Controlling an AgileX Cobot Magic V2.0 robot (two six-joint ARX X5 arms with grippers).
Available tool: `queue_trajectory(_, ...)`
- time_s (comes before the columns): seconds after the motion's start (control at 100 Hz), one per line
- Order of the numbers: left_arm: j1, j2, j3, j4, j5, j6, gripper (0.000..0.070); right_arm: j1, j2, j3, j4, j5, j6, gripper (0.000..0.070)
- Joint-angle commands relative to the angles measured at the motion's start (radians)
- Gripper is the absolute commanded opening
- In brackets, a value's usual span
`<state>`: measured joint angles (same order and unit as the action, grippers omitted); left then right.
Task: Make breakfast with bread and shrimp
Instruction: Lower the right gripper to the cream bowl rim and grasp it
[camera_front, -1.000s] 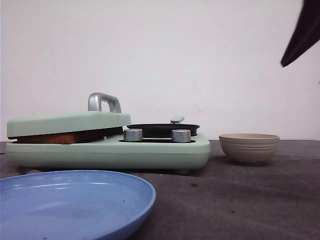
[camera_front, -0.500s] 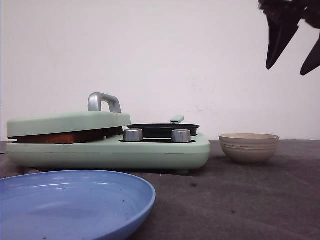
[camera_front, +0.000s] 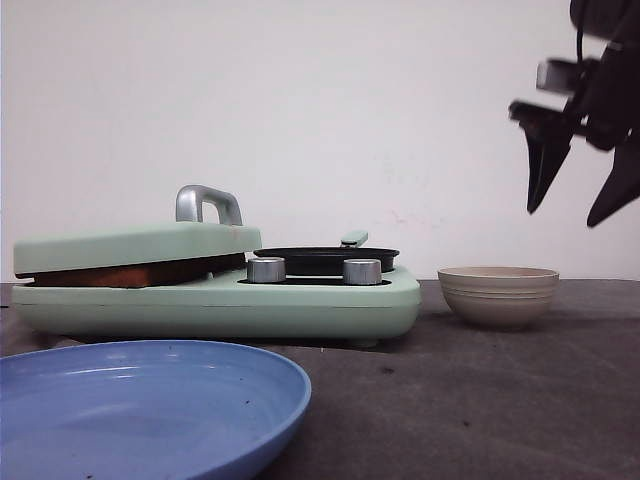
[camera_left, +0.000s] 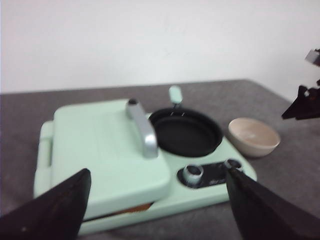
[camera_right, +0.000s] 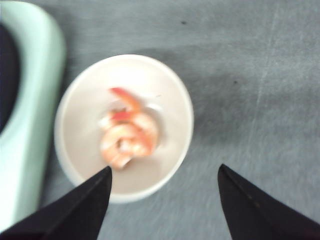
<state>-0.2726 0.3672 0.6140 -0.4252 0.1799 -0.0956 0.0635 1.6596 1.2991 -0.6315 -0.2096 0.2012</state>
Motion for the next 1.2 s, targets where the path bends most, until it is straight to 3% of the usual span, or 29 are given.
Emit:
queue_trajectory(0.0,-0.002,0.002,0.003,0.003,-0.006,-0.003,0.0469,-0.002,0.056,0.043,0.006,-0.005,-0.024,0.0410)
queue_trajectory(0.9,-0.002,0.002,0.003,-0.002,-0.008,-0.002,0.0469,-0.003,0.327,0.122,0.097,0.000,-0.029,0.0405)
queue_trajectory(0.97,-0.002,0.002,0.003,-0.002,-0.008,-0.003,0.0469,-0.003,0.340,0.122,0.101,0.000,-0.029,0.0374)
queue_trajectory(1.19,-0.002,0.002,0.003,-0.002,-0.008,-0.003,0.0469,-0.003,0.360,0.122,0.108,0.000,-0.029,0.0173)
